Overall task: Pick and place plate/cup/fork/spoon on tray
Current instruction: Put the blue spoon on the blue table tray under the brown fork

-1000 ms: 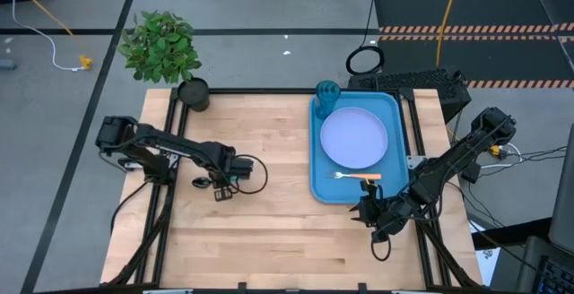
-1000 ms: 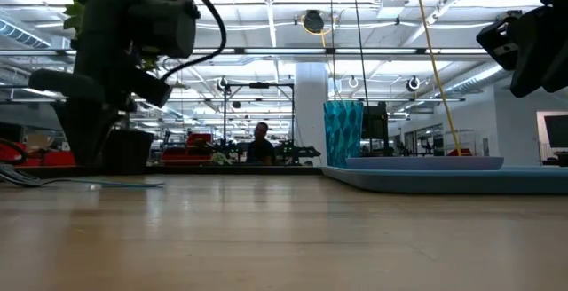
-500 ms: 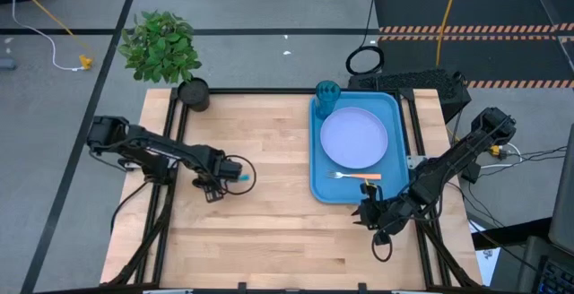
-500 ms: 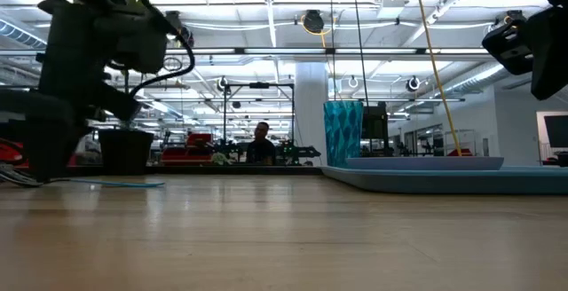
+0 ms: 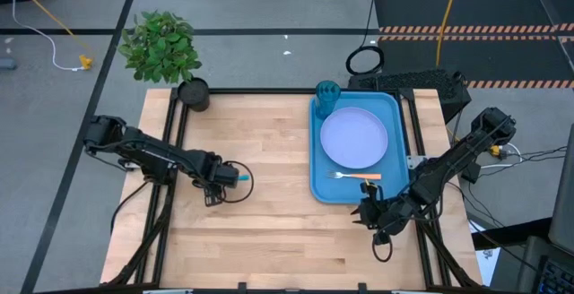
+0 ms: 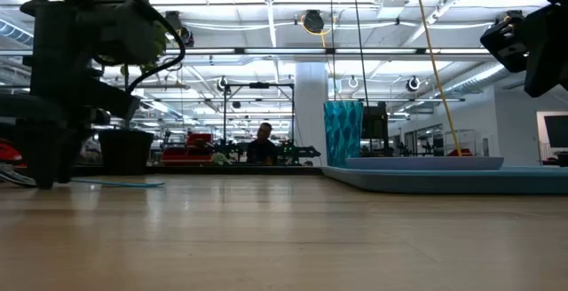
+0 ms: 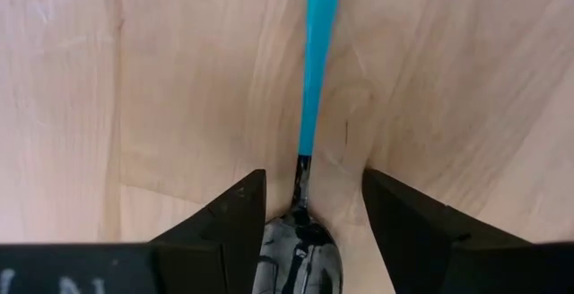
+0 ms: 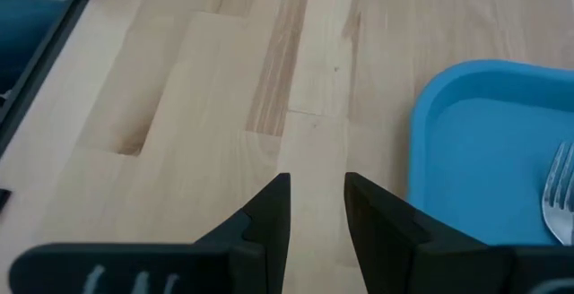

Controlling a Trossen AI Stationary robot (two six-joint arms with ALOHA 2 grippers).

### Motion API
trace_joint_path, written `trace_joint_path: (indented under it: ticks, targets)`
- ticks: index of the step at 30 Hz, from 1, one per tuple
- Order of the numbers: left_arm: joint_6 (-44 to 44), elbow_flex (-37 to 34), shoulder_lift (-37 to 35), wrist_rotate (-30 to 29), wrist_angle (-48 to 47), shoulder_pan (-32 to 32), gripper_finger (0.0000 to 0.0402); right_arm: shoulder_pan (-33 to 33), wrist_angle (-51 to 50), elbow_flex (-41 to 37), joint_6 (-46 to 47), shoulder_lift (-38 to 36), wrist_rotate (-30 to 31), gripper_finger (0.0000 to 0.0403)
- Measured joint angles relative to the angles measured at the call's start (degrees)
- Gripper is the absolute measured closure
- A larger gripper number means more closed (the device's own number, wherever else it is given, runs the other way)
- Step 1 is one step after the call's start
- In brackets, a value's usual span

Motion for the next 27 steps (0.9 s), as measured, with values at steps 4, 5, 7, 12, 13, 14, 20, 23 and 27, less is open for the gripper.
trace_joint_path:
  ticks: [4,5,7,12,13,14,20,23,27]
  targets:
    - [1.27,-0.13,-0.17,-0.31,1.83,-0.09,0.0208,0.0,-0.03,0.0,-0.15,0.0,0.04,0.0305]
    - [1.23,-0.13,-0.18,-0.51,2.18,-0.1,0.0208,0.0,-0.03,0.0,-0.15,0.0,0.07,0.0305]
    - [0.76,-0.13,-0.2,-0.88,2.38,-0.11,0.0208,0.0,-0.04,0.0,-0.22,0.0,0.06,0.0305]
    - [0.77,-0.11,-0.54,-1.38,1.84,-0.54,0.0218,0.0,-0.04,0.0,-1.02,0.0,0.09,0.0305]
    - [0.68,-0.11,-0.7,-1.51,1.57,-0.64,0.0223,0.0,-0.06,0.0,-1.02,0.0,0.09,0.0305]
    - [0.27,-0.11,-1.06,-1.99,1.06,-0.67,0.0228,0.0,-0.03,0.0,-1.02,0.0,0.09,0.0305]
    - [-1.83,-0.05,-4.69,-2.58,-1.12,-1.4,0.0266,0.0,-0.07,0.0,-1.02,0.0,0.09,0.0305]
    - [-2.57,-0.05,-5.53,-2.64,-2.47,-2.09,0.028,0.0,-0.07,0.0,-1.02,0.0,0.09,0.0305]
    - [-4.82,-1.05,-5.64,-3.06,-2.57,-2.96,0.0285,0.0,-0.06,0.0,-0.96,0.0,0.09,0.0305]
